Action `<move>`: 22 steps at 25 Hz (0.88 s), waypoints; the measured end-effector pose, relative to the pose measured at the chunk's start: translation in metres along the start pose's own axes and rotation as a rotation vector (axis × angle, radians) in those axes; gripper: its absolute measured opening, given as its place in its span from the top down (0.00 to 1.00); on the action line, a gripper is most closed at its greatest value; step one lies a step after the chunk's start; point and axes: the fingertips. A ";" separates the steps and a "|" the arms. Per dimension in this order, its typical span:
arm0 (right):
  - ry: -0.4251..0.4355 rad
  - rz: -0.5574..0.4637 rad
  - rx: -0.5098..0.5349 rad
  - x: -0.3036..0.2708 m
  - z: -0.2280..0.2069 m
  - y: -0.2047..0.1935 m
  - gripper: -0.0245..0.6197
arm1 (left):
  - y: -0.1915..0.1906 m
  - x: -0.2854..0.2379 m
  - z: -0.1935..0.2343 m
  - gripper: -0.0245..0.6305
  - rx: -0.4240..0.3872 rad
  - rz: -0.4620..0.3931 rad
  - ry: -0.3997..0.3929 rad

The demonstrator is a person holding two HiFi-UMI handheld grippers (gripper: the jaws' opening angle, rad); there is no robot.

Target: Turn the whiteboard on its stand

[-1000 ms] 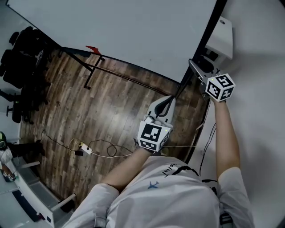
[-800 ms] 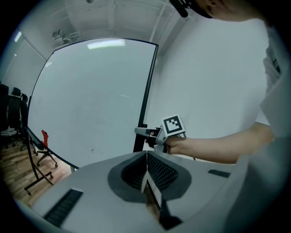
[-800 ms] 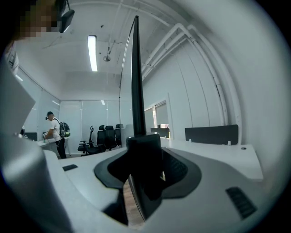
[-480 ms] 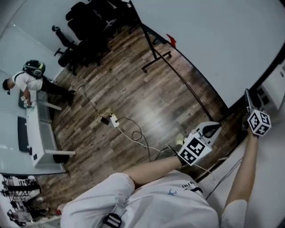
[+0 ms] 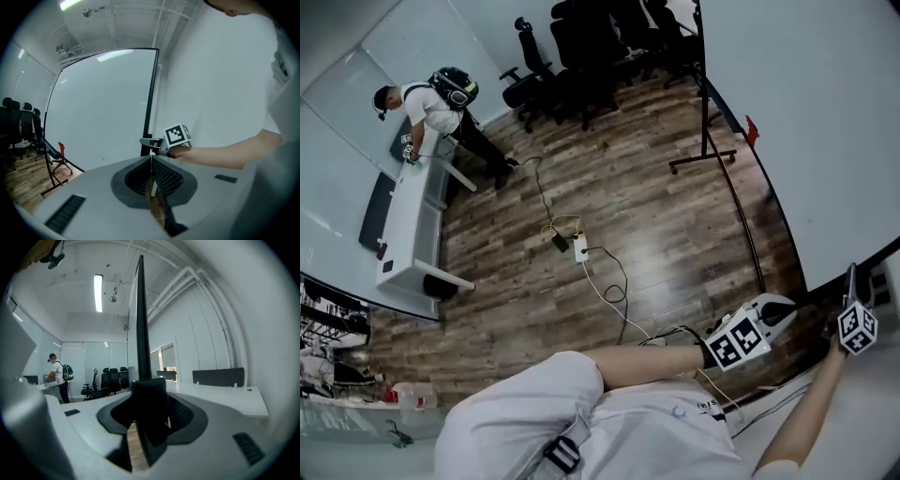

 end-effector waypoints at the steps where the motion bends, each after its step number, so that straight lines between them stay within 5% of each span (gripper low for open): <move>1: -0.004 -0.003 0.000 -0.002 0.000 -0.003 0.67 | -0.002 0.000 0.003 0.94 -0.002 0.000 -0.004; 6: 0.015 0.013 -0.039 -0.016 0.019 -0.008 0.67 | 0.008 0.011 0.026 0.94 0.004 -0.012 -0.012; 17: -0.177 0.073 -0.079 0.052 0.034 -0.006 0.65 | 0.026 0.009 0.048 0.94 0.050 0.016 -0.065; 22: -0.142 0.054 -0.086 0.075 0.073 -0.001 0.68 | 0.026 0.004 0.044 0.94 0.055 0.028 -0.105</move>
Point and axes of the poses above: the fingertips, and each gripper's own axes: x backward along the fingers, z to its left, y out of its top, and after that the axes turned 9 degrees about x, right-handed
